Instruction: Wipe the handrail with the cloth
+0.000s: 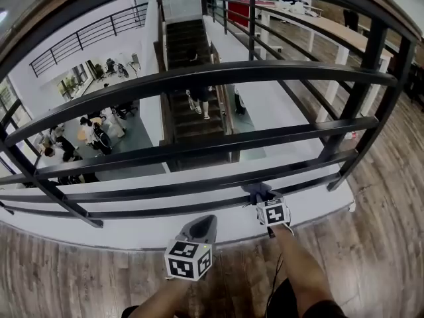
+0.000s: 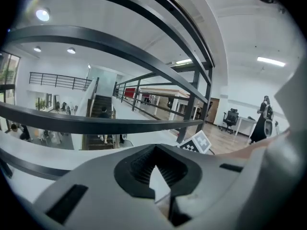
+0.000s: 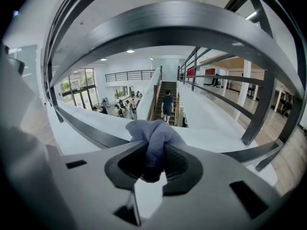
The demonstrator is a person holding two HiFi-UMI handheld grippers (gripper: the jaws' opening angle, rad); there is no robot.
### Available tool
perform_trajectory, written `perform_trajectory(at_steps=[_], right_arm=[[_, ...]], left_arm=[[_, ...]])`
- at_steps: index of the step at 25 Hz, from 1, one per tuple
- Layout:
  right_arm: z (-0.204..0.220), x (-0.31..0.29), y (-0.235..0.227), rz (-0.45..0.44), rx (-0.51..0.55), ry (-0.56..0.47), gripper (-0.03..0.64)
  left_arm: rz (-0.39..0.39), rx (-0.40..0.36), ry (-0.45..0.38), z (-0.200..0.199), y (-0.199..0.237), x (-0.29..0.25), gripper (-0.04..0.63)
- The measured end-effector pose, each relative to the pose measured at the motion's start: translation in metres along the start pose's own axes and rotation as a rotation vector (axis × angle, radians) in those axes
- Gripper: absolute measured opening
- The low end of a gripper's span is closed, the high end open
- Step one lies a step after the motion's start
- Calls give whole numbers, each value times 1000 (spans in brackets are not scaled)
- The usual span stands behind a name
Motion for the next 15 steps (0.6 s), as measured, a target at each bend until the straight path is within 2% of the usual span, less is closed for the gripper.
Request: perform_trajectory(at_steps=[4, 9, 13, 15], right_arm=[[11, 7, -48, 59, -13, 11, 80], [24, 18, -93, 119, -59, 6, 80], [34, 32, -126, 181, -97, 3, 80], [37, 36, -142, 201, -99, 2, 80]], left_arm=[[48, -81, -13, 4, -25, -12, 2], [146, -8, 53, 25, -54, -30, 2], [198, -69, 55, 31, -77, -39, 2], [198, -75, 45, 33, -83, -49, 2]])
Point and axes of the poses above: the fingertips, and each gripper's own axes: x backward along the fingers, y to its left, z out of its underside, the point moved 9 cm from there along x, backward along the fingers, and after that the axes turned 2 degrees about -y, right-handed, at the moved point
